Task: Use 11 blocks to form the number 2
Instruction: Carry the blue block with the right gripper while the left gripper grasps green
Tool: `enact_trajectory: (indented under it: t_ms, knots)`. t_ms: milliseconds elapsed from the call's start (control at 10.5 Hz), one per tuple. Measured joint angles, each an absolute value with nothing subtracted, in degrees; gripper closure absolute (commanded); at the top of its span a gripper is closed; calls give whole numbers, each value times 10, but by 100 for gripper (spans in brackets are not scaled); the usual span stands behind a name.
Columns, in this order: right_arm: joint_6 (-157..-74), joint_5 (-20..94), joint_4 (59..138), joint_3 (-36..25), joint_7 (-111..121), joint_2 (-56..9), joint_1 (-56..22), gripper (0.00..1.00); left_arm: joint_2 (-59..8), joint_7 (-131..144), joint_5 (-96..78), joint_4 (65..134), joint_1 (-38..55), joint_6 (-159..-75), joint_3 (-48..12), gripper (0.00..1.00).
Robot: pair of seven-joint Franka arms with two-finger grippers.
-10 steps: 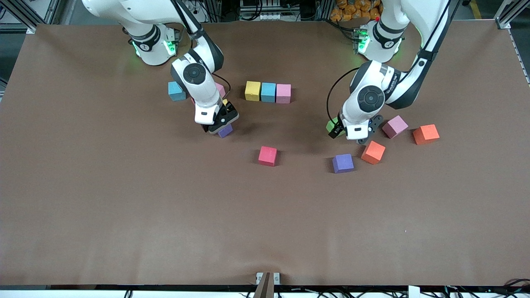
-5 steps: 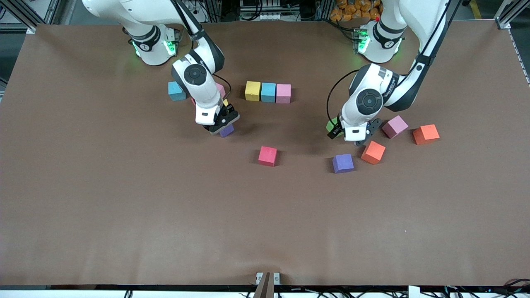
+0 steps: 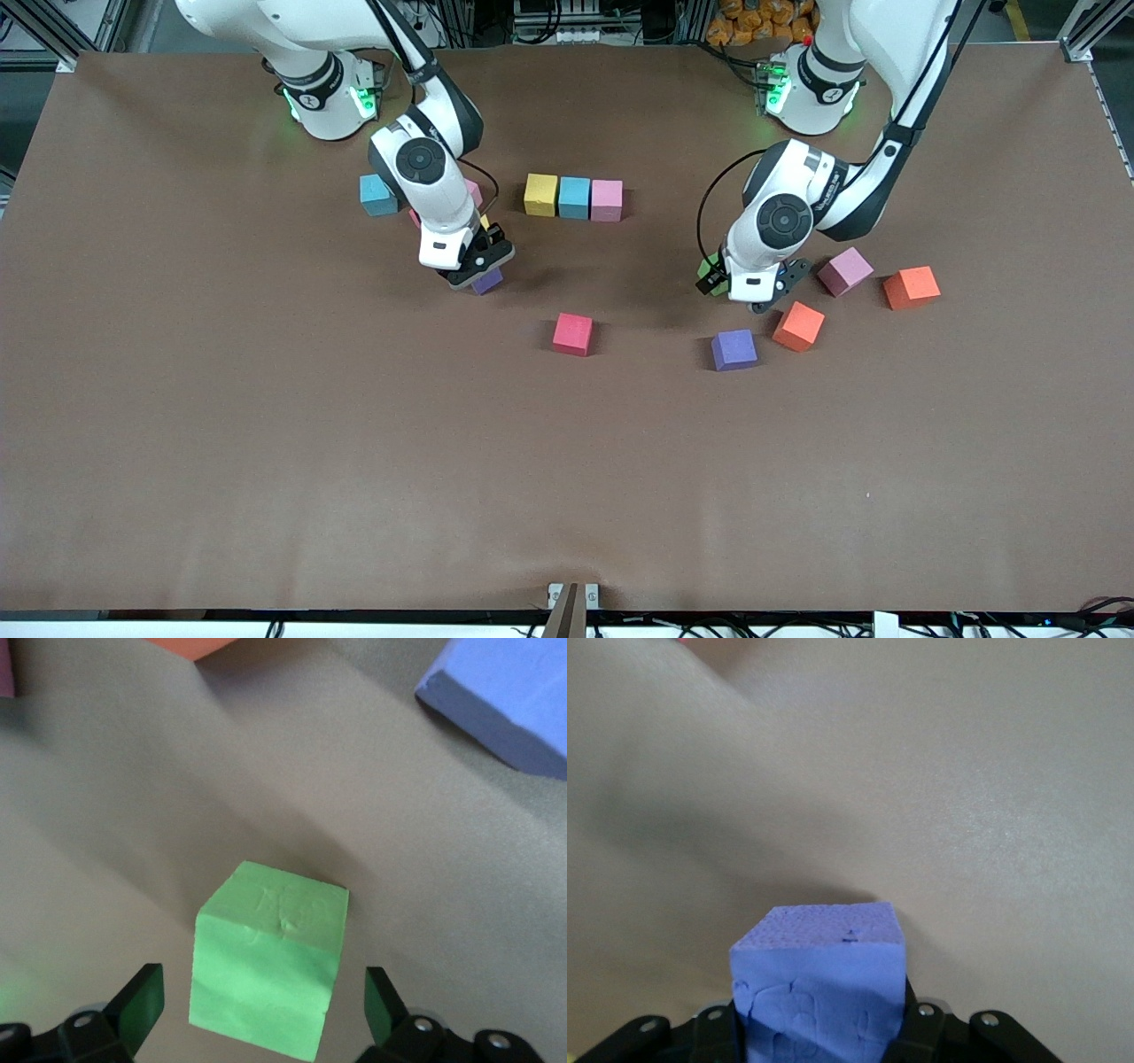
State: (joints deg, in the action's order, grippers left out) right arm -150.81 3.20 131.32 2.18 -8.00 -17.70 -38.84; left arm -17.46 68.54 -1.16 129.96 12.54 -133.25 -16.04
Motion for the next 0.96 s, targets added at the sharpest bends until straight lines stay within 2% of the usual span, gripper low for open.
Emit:
enact_trajectory:
  t_ms: [287, 765, 861, 957]
  knots:
    - [-1422, 33, 1251, 48, -192, -163, -389, 61, -185, 675, -11, 1302, 126, -1337, -161, 0]
    - [-1420, 34, 1231, 99, -392, -165, -390, 61, -200, 675, -3, 1302, 126, -1353, -162, 0]
    - [-1437, 34, 1228, 108, -435, -170, -391, 61, -200, 675, -3, 1302, 126, -1355, -162, 3]
    - [-1450, 34, 1224, 115, -473, -176, -394, 61, -200, 675, -3, 1301, 124, -1356, -161, 17]
